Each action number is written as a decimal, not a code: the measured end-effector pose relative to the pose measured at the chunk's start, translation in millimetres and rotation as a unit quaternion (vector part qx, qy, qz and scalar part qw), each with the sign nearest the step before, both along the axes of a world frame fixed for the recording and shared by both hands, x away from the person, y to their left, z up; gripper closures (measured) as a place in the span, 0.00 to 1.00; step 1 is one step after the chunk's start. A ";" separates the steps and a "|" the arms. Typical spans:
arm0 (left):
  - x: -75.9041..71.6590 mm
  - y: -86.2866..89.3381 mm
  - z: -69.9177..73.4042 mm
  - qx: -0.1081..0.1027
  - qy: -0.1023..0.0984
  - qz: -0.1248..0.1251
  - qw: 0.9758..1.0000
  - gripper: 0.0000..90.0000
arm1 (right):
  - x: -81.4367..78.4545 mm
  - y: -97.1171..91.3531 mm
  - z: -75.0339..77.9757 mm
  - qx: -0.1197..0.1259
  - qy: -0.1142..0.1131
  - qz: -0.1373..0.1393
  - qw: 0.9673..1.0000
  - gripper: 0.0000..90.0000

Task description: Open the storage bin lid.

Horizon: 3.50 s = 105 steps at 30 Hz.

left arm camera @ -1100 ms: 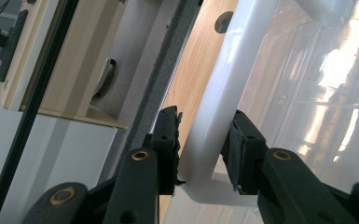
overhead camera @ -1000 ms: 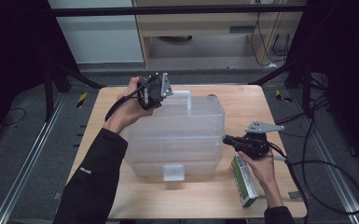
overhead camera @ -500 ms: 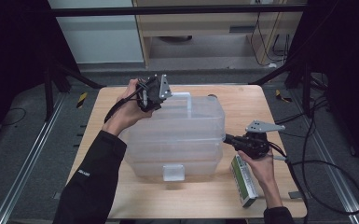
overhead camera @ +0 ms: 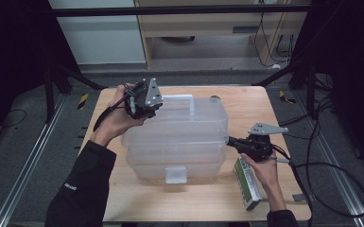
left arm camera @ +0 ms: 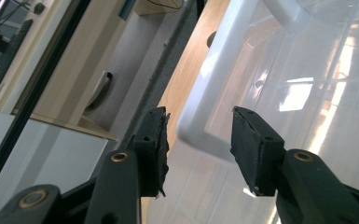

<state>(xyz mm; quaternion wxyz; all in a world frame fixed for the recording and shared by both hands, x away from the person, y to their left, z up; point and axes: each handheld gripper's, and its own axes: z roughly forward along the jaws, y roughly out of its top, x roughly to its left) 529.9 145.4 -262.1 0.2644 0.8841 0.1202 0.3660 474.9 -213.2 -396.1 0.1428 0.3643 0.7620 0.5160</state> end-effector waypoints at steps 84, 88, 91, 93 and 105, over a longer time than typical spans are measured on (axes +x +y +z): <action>-78.2 143.0 -145.7 -0.352 0.094 0.188 0.912 0.99 | 1.8 1.2 -4.7 -0.013 0.004 -0.002 1.000 1.00; -78.3 137.0 -147.8 -0.351 0.105 0.175 0.914 0.99 | 1.7 1.4 -4.8 -0.015 0.004 -0.002 1.000 1.00; -78.7 134.1 -147.7 -0.354 0.110 0.163 0.914 0.99 | 1.6 1.6 -4.9 -0.016 0.004 -0.002 1.000 1.00; -79.1 133.0 -147.0 -0.355 0.111 0.155 0.915 0.99 | 1.7 2.0 -5.2 -0.016 0.005 -0.002 1.000 1.00; -84.2 126.2 -139.3 -0.361 0.107 0.125 0.918 0.99 | 0.8 2.2 -3.4 -0.013 -0.001 -0.004 1.000 1.00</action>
